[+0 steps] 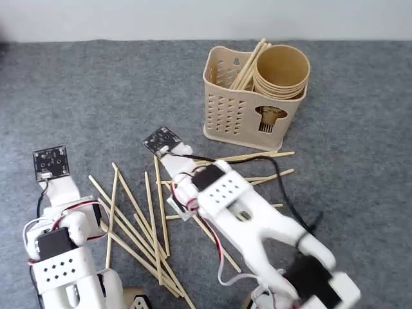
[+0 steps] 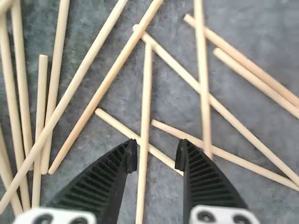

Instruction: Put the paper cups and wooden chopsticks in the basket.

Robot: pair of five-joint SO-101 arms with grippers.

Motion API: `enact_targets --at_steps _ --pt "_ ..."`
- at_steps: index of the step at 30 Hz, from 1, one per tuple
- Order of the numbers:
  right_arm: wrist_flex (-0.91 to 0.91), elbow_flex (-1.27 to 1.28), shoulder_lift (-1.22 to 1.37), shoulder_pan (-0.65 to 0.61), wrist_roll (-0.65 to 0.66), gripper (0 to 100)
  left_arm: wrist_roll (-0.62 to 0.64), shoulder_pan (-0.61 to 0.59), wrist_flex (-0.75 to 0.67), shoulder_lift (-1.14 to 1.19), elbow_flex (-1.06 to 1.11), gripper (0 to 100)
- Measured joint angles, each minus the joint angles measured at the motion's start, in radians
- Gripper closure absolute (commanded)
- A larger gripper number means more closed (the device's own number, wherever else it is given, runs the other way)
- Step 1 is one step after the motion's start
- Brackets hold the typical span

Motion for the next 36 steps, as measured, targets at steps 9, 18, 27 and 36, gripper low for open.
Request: enact_targets --at_steps 9,18,27,36 --pt "0.000 -0.141 0.250 -0.020 0.000 85.8 0.000 0.000 -0.035 0.000 0.034 93" --pt "-0.003 -0.232 0.385 -0.014 0.002 98.0 0.000 0.000 -0.035 0.000 0.054 93" --pt "0.038 -0.230 0.336 0.048 0.038 99.1 0.002 0.000 -0.035 0.000 0.058 93" --pt "0.094 -0.230 0.195 0.143 0.282 99.1 0.002 0.000 -0.037 0.000 0.069 93"
